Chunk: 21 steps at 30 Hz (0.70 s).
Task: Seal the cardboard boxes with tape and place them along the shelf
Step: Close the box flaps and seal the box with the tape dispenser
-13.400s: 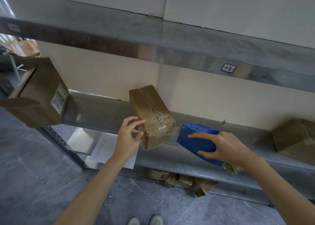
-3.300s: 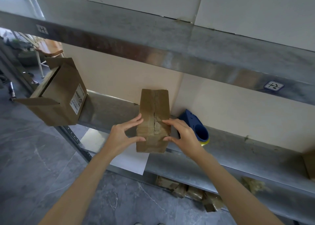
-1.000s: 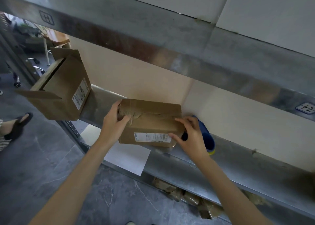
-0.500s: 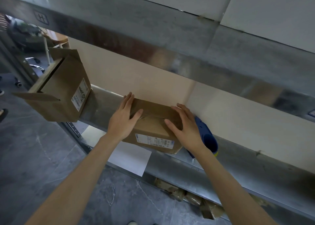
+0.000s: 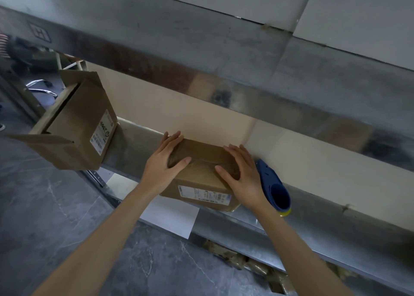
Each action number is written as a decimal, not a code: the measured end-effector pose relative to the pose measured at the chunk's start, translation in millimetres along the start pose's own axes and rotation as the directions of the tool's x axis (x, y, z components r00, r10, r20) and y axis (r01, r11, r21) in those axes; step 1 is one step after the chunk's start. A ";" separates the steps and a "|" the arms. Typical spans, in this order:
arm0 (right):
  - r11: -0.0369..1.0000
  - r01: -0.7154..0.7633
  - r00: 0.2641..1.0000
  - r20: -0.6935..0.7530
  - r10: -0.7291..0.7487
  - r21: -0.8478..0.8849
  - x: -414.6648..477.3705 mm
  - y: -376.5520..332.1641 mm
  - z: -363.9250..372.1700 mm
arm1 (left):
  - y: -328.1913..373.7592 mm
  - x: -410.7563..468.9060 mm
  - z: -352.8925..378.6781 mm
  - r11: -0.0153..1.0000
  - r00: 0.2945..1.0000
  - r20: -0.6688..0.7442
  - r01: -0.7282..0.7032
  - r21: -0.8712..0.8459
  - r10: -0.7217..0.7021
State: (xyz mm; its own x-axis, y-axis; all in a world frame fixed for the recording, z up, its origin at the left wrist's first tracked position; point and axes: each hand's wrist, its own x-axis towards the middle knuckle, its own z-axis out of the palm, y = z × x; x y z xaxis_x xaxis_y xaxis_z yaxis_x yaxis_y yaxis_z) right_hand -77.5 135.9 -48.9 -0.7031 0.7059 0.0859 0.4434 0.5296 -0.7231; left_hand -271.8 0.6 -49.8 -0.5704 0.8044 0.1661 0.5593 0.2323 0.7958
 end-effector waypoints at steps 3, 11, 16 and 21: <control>1.000 0.002 1.000 -0.015 -0.002 0.025 0.1 -0.1 0.8 | -3.3 -0.3 1.0 0.998 0.998 -0.024 -0.065 0.026 0.065; 1.000 0.011 1.000 -0.019 -0.011 0.001 2.0 1.4 1.8 | -8.8 1.9 3.1 0.996 0.996 -0.036 -0.080 0.039 0.082; 0.999 0.024 0.999 -0.020 -0.025 -0.037 1.7 2.7 0.9 | -4.6 -2.3 2.3 0.997 0.994 -0.084 -0.073 -0.004 0.073; 0.999 0.010 1.000 -0.009 -0.010 -0.046 0.6 1.2 0.5 | 3.0 -16.5 7.0 0.997 0.969 -0.236 -0.062 0.042 0.070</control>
State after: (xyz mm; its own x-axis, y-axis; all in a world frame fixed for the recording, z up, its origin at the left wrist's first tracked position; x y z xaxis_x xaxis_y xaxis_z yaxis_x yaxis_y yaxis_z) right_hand -77.6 136.7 -50.1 -0.7027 0.7045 0.0992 0.4617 0.5577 -0.6898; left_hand -256.5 -8.2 -54.2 -0.6556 0.6670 0.3539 0.6180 0.2048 0.7590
